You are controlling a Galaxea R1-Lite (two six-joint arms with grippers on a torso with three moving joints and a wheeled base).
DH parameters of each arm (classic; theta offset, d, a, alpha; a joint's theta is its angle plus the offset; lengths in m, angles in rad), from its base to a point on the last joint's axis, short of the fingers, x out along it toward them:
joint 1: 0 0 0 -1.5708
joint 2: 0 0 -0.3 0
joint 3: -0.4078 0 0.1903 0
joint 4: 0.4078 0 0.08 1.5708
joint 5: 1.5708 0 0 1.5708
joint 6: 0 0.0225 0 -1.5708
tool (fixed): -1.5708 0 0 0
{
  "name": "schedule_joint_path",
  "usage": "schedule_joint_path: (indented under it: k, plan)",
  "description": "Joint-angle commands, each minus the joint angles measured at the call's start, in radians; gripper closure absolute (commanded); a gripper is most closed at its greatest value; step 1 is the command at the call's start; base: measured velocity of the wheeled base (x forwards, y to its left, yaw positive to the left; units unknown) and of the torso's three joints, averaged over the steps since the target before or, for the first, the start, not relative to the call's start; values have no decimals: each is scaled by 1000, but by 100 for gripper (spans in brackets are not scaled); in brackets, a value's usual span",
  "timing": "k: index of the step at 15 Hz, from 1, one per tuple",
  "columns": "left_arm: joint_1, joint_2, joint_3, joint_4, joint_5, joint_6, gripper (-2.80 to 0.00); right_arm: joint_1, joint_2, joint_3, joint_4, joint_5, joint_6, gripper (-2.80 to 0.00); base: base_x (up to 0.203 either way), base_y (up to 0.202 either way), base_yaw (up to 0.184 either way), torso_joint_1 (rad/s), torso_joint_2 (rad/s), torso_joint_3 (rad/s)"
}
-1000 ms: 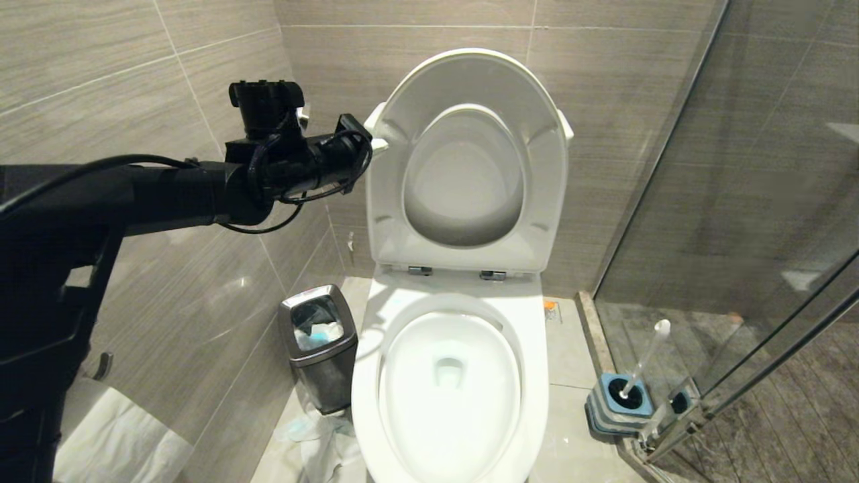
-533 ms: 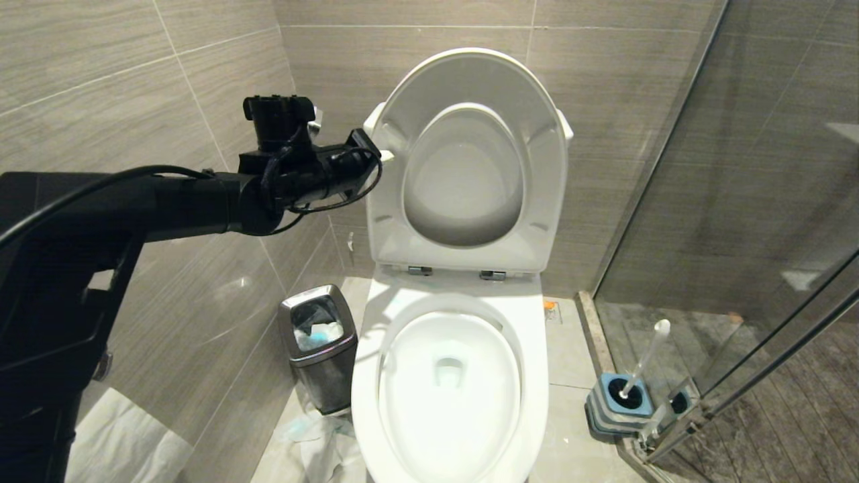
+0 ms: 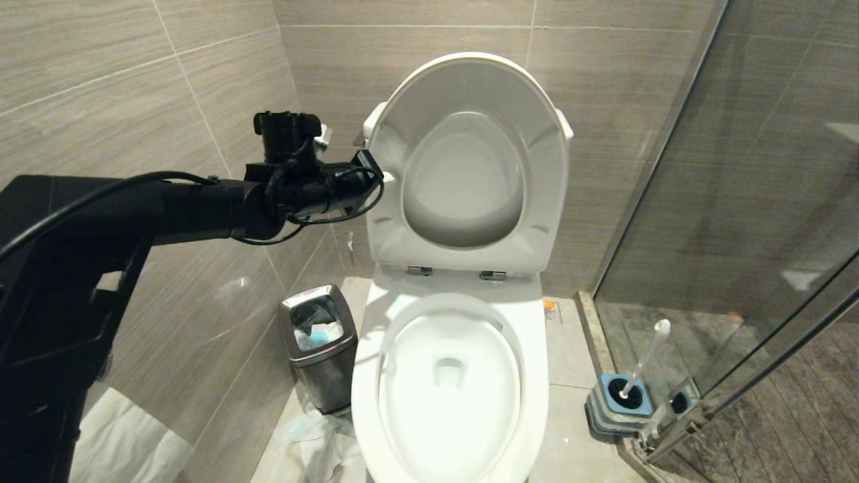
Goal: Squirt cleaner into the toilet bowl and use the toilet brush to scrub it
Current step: Use the left hand to lift the toilet lid slightly
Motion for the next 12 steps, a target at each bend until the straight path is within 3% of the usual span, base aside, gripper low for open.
schedule_joint_path:
  k: [1,2,5,12]
  plan:
    - [3,-3,-4,29,-20,-6,0,0,1,2,0,0,0,0,0,0,0,0,0,0]
    - [3,-3,-4,37,-20,-13,0,0,1,2,0,0,0,0,0,0,0,0,0,0]
    - [3,-16,-9,37,-42,-126,0,0,1,2,0,0,0,0,0,0,0,0,0,0]
    - [-2,-29,-7,77,-51,-135,0,0,1,2,0,0,0,0,0,0,0,0,0,0]
